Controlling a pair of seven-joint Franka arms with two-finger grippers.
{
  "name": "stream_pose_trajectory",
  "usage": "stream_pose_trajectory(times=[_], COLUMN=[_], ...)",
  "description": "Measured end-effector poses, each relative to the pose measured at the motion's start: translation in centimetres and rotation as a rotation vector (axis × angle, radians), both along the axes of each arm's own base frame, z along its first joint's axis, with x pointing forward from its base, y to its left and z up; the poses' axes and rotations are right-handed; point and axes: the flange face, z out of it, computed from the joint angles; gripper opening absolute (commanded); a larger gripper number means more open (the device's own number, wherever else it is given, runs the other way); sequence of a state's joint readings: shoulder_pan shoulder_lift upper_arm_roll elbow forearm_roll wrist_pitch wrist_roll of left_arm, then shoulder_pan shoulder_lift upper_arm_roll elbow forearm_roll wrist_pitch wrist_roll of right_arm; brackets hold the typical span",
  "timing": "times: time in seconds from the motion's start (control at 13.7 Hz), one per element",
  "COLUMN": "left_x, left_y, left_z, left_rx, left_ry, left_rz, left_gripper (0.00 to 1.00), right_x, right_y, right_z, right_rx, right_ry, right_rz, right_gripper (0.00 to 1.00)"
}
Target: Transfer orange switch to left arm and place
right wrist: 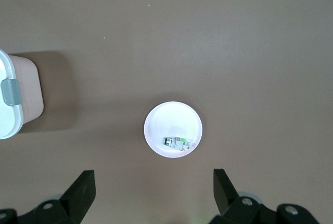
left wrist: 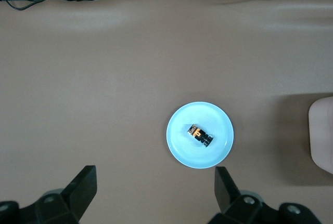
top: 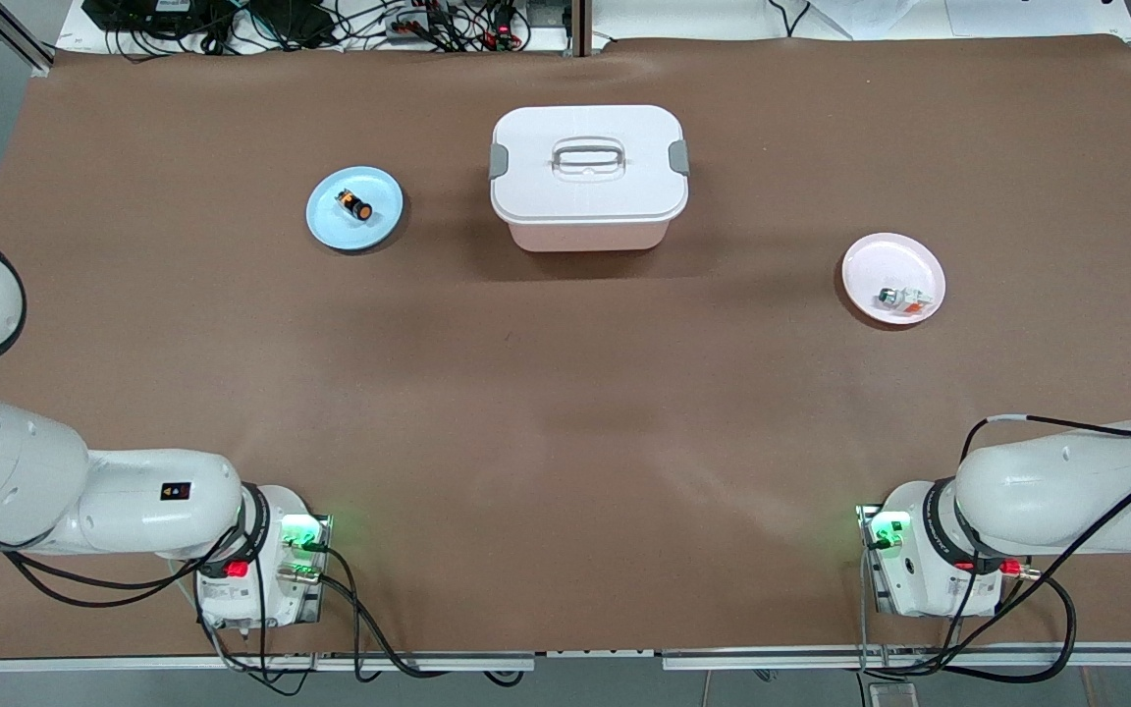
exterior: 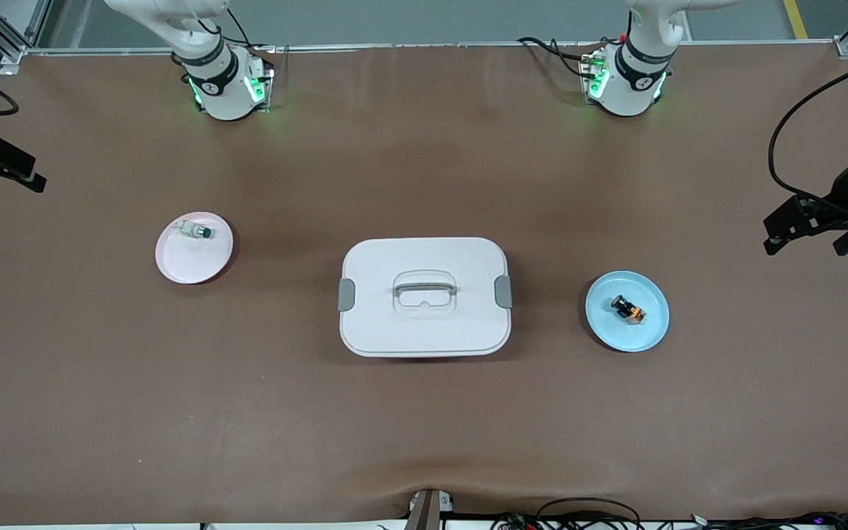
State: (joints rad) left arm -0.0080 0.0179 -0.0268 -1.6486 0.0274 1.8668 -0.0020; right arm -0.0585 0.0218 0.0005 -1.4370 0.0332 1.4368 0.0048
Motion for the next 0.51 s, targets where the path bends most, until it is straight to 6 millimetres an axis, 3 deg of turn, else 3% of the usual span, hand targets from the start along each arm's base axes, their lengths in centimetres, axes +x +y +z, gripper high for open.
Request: stream_pose_trajectory(times=[0.51], left_x=[-0.8], left_y=[0.3], left_z=[2.1], left_rx=[0.000], left_ry=[0.017], left_rz=[0.007], left_gripper=[1.00], right_x=[0.0], right_y=[0.0], right_z=[0.0], right_rx=[0.000], right_ry=[0.000], right_rz=[0.000], right_gripper=[1.00])
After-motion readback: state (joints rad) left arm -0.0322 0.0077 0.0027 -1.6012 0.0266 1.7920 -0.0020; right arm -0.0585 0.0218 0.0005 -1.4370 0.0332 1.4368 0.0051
